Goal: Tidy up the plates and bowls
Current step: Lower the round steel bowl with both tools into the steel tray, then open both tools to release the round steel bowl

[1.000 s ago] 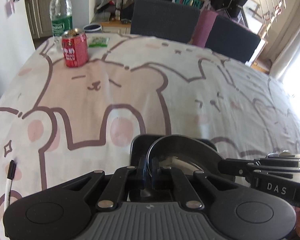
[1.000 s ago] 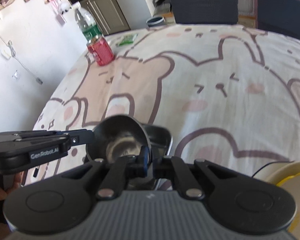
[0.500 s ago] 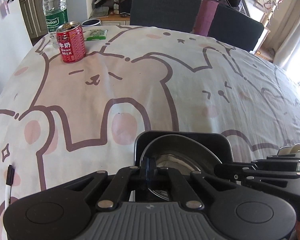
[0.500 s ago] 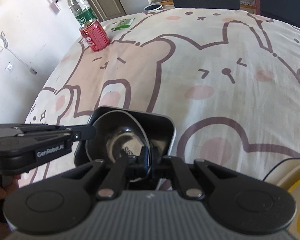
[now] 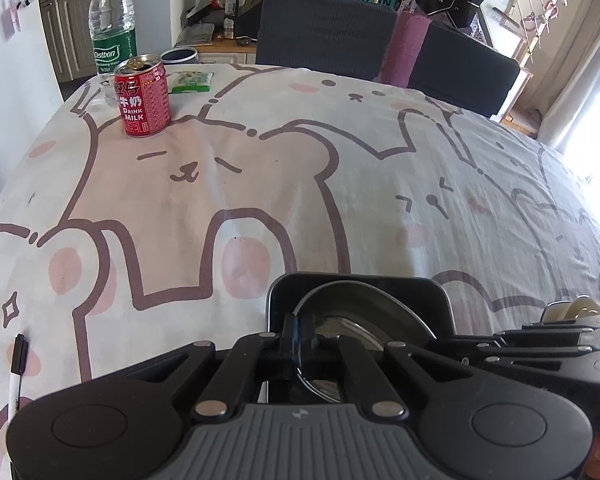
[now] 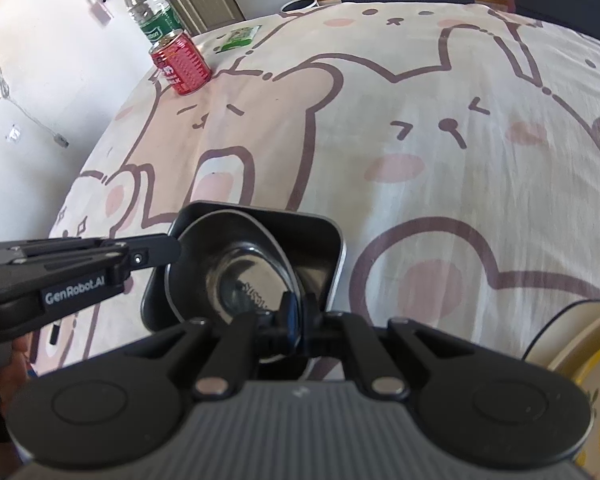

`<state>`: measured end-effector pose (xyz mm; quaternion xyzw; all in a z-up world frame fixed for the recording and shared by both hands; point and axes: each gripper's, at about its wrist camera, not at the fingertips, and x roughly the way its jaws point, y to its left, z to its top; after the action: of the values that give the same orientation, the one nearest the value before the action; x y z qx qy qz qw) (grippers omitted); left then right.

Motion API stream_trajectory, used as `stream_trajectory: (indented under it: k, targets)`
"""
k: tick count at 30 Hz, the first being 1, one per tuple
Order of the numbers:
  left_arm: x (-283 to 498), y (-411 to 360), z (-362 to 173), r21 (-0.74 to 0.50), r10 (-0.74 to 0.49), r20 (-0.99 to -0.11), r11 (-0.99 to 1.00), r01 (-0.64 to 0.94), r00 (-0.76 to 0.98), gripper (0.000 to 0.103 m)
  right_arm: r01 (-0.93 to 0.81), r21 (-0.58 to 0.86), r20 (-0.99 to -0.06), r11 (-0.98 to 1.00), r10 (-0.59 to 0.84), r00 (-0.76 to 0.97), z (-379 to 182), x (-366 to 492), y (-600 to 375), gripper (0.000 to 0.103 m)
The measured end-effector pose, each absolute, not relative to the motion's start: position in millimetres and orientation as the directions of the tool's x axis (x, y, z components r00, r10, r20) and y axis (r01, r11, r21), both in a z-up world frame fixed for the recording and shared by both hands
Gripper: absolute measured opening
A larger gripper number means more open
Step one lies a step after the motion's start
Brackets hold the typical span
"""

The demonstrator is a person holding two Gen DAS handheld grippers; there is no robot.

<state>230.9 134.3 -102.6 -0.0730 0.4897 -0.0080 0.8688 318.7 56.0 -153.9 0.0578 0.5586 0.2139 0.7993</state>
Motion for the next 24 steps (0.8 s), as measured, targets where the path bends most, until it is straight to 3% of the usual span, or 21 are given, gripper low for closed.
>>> stream_trajectory:
  k: [6,9,11,14,24]
  targets:
    - [227,140,-96,-0.139,-0.078,-0.834,0.988,-0.07,0.546,0.021,-0.276,0.39,-0.832,0.878,0.465,0.302,-141,320,45,0.015]
    - [225,145,-97,-0.135,-0.066,-0.837,0.987,-0.087,0.543,0.032,-0.259,0.402,-0.82,0.878,0.471,0.326,-135,320,40,0.026]
    - [223,149,-99,-0.134,-0.064,-0.841,0.987,-0.093,0.537,0.033,-0.236,0.389,-0.823,0.891,0.451,0.347,-132,320,36,0.031]
    - [221,154,-101,-0.134,-0.068,-0.852,0.987,-0.09,0.519,0.033,-0.195,0.354,-0.847,0.915,0.402,0.348,-135,322,31,0.031]
    - [215,158,-109,-0.143,-0.105,-0.876,0.989,-0.046,0.471,0.03,-0.164,0.384,-0.861,0.909,0.416,0.293,-149,324,26,0.025]
